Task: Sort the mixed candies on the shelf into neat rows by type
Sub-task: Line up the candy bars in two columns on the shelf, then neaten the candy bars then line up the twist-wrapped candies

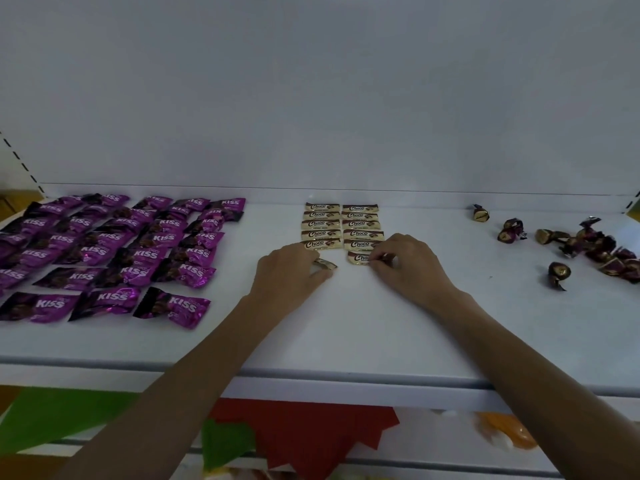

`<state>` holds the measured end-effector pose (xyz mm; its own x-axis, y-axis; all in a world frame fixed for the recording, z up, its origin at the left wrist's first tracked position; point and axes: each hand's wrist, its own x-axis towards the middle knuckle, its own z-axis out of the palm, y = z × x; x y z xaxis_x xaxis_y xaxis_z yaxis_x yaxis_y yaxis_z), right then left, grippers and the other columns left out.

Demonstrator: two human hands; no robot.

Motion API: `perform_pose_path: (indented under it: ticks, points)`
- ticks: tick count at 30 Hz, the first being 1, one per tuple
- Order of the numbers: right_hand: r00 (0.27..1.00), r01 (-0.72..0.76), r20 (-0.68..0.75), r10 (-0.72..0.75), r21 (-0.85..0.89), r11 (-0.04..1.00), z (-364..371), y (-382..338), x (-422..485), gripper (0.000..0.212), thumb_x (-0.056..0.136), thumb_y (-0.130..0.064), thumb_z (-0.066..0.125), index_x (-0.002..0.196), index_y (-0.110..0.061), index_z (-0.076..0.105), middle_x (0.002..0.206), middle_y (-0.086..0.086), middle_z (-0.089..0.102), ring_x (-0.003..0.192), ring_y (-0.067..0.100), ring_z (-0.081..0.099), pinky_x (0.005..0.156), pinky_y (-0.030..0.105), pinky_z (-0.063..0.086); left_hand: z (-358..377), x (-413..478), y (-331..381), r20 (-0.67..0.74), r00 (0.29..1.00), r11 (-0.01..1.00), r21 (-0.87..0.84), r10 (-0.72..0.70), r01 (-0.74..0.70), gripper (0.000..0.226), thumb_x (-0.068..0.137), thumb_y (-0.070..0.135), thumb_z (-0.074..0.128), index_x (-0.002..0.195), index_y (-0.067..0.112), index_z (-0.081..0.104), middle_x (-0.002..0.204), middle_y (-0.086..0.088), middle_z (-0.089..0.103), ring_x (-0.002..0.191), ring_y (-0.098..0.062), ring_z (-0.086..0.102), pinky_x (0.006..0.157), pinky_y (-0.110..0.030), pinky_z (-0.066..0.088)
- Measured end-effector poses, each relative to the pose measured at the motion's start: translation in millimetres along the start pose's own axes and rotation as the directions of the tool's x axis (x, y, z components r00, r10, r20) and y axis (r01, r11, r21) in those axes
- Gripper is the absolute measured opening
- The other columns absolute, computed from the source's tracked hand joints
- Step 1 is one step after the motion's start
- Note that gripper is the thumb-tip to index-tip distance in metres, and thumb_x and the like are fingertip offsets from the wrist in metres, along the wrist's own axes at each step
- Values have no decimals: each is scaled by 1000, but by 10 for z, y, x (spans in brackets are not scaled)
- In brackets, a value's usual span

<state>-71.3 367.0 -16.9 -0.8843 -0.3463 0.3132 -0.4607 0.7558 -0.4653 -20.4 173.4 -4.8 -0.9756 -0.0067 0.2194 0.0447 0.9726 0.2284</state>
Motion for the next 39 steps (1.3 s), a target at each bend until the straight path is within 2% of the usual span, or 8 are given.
perform_pose_path:
  ticks: [3, 5, 8, 15, 27, 35, 39]
  points:
    - [1000, 19, -6, -19, -15, 1000, 0, 9, -6, 11, 84, -16, 59, 87, -17, 69, 95, 4, 63, 94, 22, 55, 80, 35, 45, 15, -13, -8, -53, 998, 1000, -15, 17, -18, 50, 83, 52, 57, 124, 22, 54, 114, -1, 50, 109, -19, 46, 83, -29, 39]
    - [1000, 26, -6, -26, -25, 999, 2, 12, -6, 11, 84, -16, 59, 88, -15, 69, 95, 6, 63, 94, 23, 54, 81, 35, 44, 23, -37, -8, -103, 991, 994, -67, 83, -91, 41, 83, 47, 58, 115, 20, 57, 114, 1, 51, 108, -18, 46, 85, -27, 37]
    - [999, 32, -14, -33, -35, 999, 13, 13, -3, 12, 84, -16, 59, 90, -15, 69, 96, 6, 63, 96, 24, 54, 81, 35, 44, 66, -77, -1, -73, 983, 982, -70, 171, -176, 31, 88, 41, 52, 109, 19, 60, 114, 4, 56, 108, -17, 48, 87, -27, 33]
    - [999, 35, 4, -35, -73, 997, 19, 19, 4, 15, 88, -20, 55, 94, -17, 69, 100, 4, 62, 100, 22, 52, 81, 34, 42, 120, -44, 62, 19, 983, 983, 6, 182, -182, 48, 91, 46, 44, 131, 20, 47, 131, 2, 44, 121, -18, 35, 98, -29, 28]
    - [998, 59, -32, -62, -78, 995, 39, 46, 15, 13, 86, -19, 56, 91, -15, 67, 100, 2, 62, 101, 21, 52, 78, 32, 42, 105, 28, 61, 16, 987, 987, -19, 158, -158, 43, 90, 39, 48, 128, 18, 48, 129, -1, 44, 117, -19, 37, 96, -28, 30]
    - [990, 20, -140, -24, -25, 999, -124, 134, -14, 18, 86, -21, 58, 102, -17, 65, 105, 1, 60, 99, 16, 53, 76, 24, 36, 116, 104, 298, -102, 958, 955, -107, 267, -277, 36, 86, 28, 58, 119, 13, 57, 119, -4, 54, 114, -22, 46, 96, -34, 37]
    - [983, -18, -181, 12, -30, 999, -364, 377, -97, 18, 85, -18, 60, 102, -17, 64, 103, 1, 62, 94, 16, 56, 76, 24, 39, 163, 188, 625, -105, 940, 930, -141, 326, -338, 36, 87, 28, 56, 121, 16, 57, 119, -1, 52, 115, -20, 43, 99, -31, 33]
